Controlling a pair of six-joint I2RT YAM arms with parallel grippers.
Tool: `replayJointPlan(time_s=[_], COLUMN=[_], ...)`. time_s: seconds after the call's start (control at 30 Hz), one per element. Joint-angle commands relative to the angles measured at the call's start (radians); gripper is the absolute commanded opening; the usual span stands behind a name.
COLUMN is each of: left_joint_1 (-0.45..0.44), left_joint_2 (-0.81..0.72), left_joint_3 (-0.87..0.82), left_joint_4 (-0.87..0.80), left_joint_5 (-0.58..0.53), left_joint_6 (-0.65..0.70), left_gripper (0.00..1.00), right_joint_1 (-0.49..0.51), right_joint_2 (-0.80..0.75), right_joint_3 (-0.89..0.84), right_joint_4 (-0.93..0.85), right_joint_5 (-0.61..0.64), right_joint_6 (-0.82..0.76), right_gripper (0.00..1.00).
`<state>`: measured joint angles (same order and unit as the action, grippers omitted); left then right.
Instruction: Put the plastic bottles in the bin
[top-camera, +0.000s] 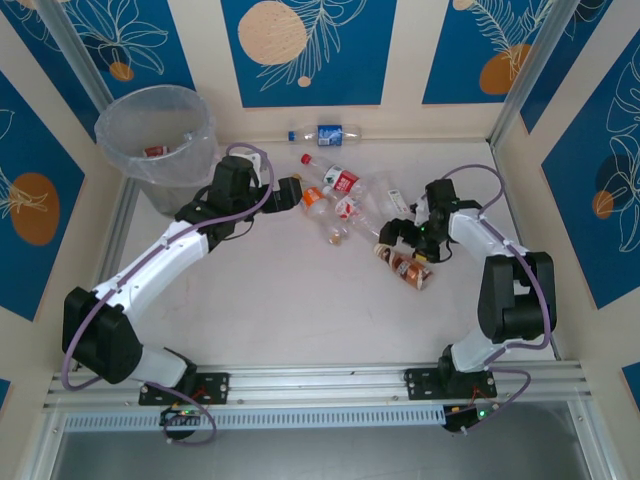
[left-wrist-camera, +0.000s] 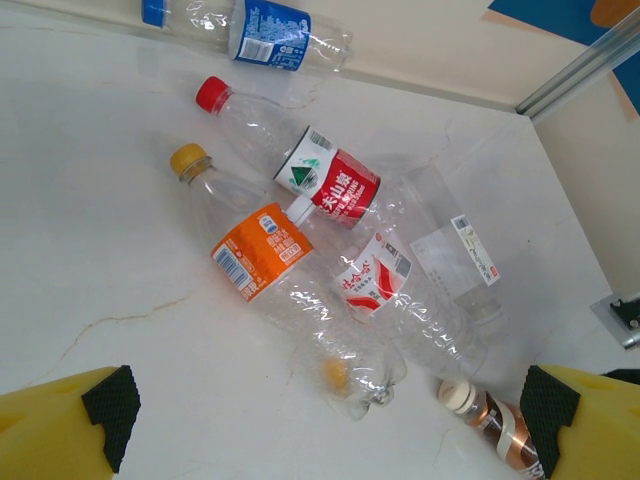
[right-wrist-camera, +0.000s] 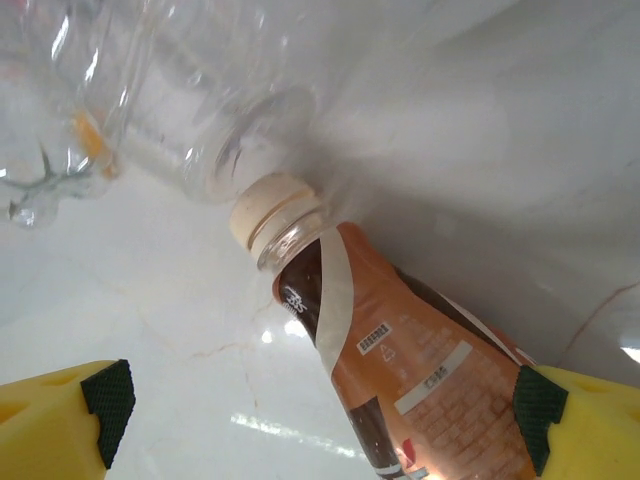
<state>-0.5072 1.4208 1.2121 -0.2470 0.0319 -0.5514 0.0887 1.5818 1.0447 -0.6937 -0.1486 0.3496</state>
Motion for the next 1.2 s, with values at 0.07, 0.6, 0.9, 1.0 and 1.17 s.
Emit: replayJointPlan(time_s=[0.07,0.6,0.9,1.0,1.17], left_joint_1=[-0.01,-0.009,-0.009,-0.01,-0.01], left_joint_2=[-0.013,-0.011,-0.01,-0.008,-0.005], left_joint_3=[-0.009,-0.01,-0.009,-0.006,-0.004], left_joint_4=[0.008,0.002,-0.002,-0.003,-0.002], left_joint_5=[-0.007,-0.024,-0.032,-0.03,-0.029], left_joint_6=[-0.002,0.005,0.008,0.006,0.004], left_gripper=[0.99,0.99,0.99,0.99,0.99], right_joint_1=[0.057,0.185,0.259,0.28,0.301], right_joint_2=[-0.039,-0.013,-0.008,-0.002,-0.003], right_joint_3=[-0.01,-0.072,-0.108,-0.128,-0.155], right_joint_4=[-0.066,-0.165,-0.185,-0.183,-0.168], right_joint_5=[0.063,0.22,0.245,0.262,0.311], right_joint_6=[0.035,0.038,0.098,0.138,0.172], right_gripper=[0.99,0.99,0.99,0.92,0.8])
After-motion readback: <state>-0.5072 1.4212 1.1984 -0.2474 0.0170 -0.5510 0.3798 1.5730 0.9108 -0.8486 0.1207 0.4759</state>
